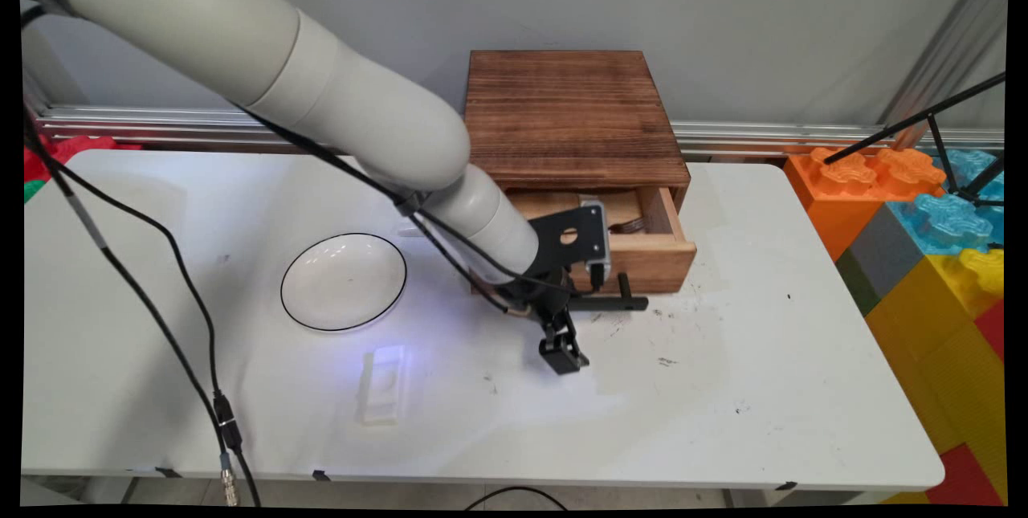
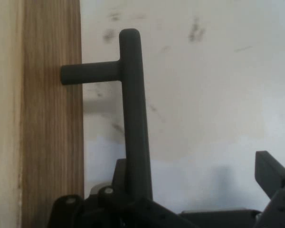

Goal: Open the drawer

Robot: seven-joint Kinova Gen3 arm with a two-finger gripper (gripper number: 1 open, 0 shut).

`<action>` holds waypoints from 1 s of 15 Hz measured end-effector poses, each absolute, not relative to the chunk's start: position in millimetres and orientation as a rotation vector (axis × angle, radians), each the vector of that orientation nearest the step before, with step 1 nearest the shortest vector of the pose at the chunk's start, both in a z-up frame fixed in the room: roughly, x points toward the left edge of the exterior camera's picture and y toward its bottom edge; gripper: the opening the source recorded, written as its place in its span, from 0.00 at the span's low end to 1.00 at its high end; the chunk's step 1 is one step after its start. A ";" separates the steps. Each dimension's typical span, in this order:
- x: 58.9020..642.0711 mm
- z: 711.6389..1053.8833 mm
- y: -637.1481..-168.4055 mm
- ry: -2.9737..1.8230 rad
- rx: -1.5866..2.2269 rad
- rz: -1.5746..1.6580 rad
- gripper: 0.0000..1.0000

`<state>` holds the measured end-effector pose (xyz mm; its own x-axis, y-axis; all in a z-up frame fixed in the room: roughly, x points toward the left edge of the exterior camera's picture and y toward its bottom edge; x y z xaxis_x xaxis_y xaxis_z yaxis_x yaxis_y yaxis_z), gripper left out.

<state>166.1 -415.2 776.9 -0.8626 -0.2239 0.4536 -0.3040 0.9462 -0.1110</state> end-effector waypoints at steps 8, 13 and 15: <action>156.1 782.5 -362.8 -2.627 0.377 0.184 1.00; 150.8 783.6 -338.3 -2.611 0.383 0.160 1.00; 148.5 784.2 -329.9 -2.604 0.387 0.151 1.00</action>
<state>148.5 -329.9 784.2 -0.8349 -0.2439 0.4935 -0.2993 0.9535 -0.0352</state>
